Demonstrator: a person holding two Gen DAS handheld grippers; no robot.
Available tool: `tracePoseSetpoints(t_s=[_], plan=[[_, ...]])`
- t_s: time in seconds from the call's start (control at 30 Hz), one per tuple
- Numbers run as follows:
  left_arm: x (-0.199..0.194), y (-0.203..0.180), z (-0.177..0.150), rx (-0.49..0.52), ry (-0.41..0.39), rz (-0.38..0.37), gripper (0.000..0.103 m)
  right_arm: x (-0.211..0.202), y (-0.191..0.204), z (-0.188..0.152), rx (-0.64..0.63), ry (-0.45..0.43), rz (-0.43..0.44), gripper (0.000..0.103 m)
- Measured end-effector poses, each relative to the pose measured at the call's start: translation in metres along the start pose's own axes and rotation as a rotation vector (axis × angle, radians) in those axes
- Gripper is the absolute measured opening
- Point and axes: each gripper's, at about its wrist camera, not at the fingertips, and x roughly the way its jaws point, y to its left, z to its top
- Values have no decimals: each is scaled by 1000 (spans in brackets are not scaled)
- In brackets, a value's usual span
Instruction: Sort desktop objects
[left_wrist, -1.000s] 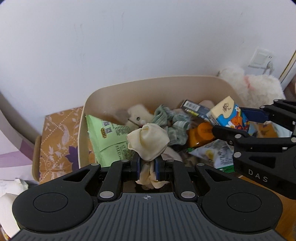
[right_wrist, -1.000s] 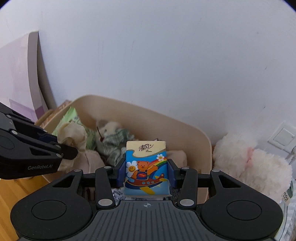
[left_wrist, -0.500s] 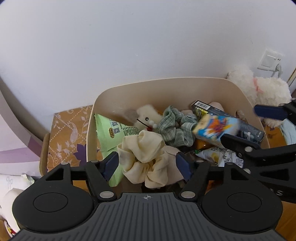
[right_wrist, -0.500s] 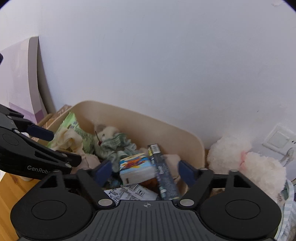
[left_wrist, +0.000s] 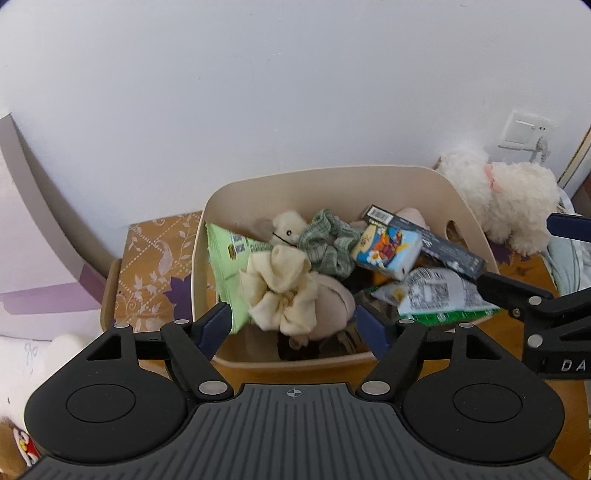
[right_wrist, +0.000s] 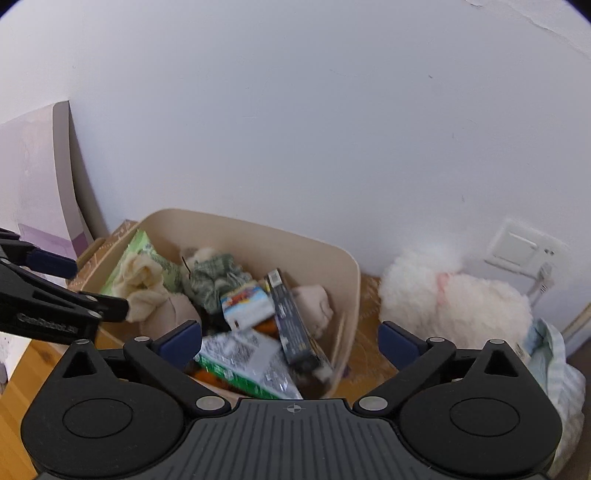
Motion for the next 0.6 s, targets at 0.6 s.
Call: tracePoseSetpoints(t_s=[0.6], plan=[[-87, -5, -58, -6, -80, 54, 76, -85, -2, -49, 39, 33, 15, 103]])
